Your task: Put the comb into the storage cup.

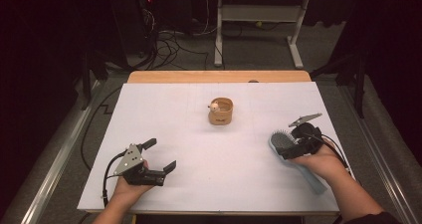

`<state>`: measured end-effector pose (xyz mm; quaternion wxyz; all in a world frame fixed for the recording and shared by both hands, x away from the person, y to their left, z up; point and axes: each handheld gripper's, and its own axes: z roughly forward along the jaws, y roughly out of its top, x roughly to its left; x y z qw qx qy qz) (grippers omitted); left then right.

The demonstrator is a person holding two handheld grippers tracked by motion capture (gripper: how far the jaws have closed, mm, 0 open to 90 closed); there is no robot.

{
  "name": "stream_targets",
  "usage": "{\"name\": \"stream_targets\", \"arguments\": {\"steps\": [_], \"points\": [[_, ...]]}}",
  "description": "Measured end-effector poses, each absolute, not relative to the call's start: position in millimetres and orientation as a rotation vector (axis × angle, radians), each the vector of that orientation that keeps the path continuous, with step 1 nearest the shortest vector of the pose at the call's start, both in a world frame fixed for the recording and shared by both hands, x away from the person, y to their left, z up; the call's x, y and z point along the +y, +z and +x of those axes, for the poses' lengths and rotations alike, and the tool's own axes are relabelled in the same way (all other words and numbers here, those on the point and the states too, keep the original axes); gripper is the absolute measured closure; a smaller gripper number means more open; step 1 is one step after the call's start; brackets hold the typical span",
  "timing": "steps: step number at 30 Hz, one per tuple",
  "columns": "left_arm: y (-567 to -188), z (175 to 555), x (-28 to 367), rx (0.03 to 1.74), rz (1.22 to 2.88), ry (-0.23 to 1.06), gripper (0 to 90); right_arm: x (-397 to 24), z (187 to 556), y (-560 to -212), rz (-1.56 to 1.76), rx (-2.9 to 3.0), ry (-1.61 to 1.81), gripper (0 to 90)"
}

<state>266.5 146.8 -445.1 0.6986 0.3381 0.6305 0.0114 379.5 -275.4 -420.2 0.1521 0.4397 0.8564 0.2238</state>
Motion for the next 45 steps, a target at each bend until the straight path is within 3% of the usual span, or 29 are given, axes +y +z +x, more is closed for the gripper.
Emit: {"name": "stream_targets", "arguments": {"steps": [28,45], "points": [[-445,265,148,1.411,0.758,0.011,0.1,-269,401,-442,1.313,2.560,0.535,0.6],[-445,264,148,1.400,0.763,0.018,0.1,-266,402,-445,1.308,2.582,0.493,12.1]]}}
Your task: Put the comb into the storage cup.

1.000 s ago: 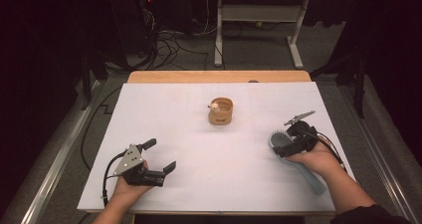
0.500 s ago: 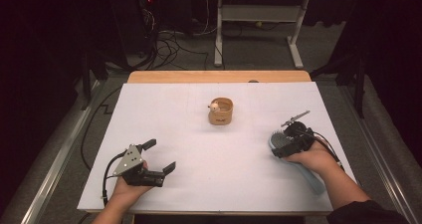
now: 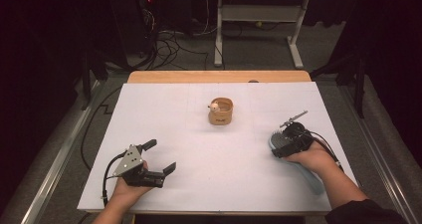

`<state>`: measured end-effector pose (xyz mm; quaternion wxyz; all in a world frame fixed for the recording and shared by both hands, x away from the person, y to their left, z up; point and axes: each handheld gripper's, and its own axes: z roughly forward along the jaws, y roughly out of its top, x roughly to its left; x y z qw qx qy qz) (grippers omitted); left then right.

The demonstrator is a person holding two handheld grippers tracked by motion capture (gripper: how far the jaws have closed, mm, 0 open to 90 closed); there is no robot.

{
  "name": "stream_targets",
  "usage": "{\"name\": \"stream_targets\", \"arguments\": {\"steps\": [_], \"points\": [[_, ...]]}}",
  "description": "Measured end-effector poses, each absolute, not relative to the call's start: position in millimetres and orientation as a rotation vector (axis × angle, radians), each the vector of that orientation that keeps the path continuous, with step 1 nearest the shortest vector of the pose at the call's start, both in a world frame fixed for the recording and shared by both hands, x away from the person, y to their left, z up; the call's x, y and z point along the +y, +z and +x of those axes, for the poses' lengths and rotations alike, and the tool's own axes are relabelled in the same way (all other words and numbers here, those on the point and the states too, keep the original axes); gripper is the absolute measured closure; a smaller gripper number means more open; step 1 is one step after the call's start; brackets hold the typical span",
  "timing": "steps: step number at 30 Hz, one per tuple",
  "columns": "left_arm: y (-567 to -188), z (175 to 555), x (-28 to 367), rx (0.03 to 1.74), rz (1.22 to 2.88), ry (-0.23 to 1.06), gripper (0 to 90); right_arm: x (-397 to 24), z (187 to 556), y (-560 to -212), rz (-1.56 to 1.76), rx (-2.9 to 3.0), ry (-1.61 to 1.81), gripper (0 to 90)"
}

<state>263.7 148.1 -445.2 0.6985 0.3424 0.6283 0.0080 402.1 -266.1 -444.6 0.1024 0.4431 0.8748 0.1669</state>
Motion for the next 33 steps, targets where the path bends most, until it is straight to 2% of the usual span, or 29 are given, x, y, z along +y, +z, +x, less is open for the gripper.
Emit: {"name": "stream_targets", "arguments": {"steps": [12,33], "points": [[-445.2,263.9,148.1,1.409,0.756,0.017,0.1,-260.9,402.4,-443.2,1.300,2.582,0.473,16.9],[-445.0,263.6,148.4,1.410,0.755,0.011,0.1,-259.6,405.4,-442.7,1.300,2.601,0.446,17.4]]}}
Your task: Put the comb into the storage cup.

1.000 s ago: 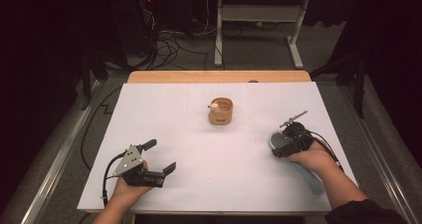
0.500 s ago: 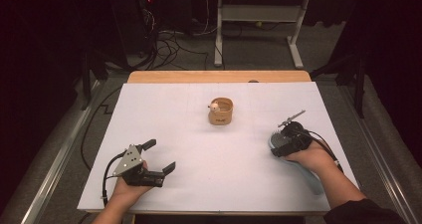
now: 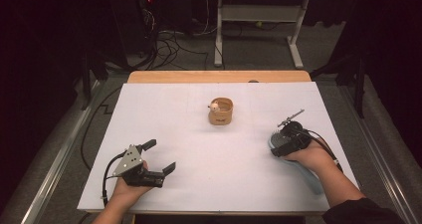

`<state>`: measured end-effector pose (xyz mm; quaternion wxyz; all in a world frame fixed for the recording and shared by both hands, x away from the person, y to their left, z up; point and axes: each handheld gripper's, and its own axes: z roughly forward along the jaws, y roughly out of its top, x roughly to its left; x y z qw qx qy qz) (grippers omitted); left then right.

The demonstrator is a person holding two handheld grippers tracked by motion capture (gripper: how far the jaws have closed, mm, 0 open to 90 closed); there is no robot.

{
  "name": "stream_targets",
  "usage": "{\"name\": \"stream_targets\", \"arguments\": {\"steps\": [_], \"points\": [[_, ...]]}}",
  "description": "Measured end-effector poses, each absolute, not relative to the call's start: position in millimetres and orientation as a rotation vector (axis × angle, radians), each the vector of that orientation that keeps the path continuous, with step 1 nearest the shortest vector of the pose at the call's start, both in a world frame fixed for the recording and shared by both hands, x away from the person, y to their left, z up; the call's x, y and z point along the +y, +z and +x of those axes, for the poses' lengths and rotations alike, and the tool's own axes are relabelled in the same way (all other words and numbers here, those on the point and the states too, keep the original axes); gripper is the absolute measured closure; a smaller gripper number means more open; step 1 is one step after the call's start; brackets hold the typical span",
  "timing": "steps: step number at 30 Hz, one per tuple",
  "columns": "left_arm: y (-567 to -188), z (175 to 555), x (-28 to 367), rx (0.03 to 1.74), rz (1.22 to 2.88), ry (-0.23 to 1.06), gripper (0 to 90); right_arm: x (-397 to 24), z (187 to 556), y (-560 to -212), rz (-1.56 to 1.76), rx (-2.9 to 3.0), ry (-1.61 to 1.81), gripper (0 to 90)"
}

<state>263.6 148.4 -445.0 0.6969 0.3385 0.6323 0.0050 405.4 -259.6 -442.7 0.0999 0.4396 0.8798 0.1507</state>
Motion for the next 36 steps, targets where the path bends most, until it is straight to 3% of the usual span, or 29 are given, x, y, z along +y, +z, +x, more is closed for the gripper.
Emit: {"name": "stream_targets", "arguments": {"steps": [36], "points": [[-444.8,263.9,148.3,1.410,0.754,0.005,0.1,-258.9,409.0,-432.8,1.332,2.602,0.429,20.9]]}}
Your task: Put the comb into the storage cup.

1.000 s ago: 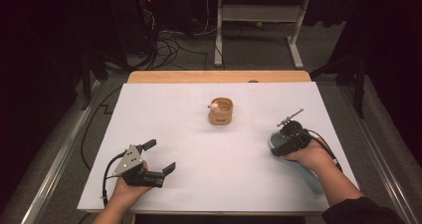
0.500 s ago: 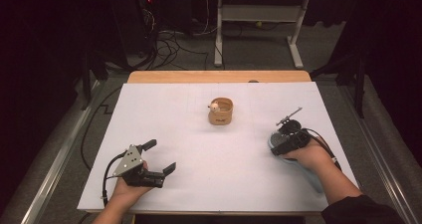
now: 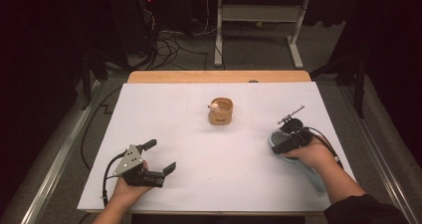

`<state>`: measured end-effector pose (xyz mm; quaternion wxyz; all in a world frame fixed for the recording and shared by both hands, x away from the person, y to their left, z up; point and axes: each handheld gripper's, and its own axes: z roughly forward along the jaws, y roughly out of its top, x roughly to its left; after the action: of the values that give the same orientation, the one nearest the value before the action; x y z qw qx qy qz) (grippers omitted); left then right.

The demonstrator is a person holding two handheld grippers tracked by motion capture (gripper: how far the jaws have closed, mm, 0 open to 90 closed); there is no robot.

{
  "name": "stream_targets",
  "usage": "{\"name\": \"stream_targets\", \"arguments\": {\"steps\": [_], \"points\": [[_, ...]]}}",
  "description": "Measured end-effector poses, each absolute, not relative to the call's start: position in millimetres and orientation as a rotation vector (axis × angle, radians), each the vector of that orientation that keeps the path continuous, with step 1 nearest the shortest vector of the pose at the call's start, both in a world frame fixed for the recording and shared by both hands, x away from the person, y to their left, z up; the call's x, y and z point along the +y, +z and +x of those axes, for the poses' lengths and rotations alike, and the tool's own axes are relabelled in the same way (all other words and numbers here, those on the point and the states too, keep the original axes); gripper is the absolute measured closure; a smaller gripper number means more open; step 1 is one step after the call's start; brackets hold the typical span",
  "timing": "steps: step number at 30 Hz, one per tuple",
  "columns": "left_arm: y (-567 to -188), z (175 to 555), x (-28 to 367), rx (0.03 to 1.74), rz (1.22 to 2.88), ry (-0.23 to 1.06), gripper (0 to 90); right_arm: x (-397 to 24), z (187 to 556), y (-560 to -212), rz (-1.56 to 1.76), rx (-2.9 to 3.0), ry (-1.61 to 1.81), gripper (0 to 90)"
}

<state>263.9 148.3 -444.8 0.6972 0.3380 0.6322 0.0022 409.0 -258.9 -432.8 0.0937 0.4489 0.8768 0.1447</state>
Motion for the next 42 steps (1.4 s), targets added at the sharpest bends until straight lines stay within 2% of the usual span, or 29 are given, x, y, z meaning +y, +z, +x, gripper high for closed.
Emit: {"name": "stream_targets", "arguments": {"steps": [18,42], "points": [[-445,263,148,1.402,0.763,0.012,0.1,-262,396,-413,1.266,2.506,0.531,21.0],[-445,263,148,1.407,0.755,0.014,0.1,-270,370,-374,1.176,2.233,0.885,20.9]]}}
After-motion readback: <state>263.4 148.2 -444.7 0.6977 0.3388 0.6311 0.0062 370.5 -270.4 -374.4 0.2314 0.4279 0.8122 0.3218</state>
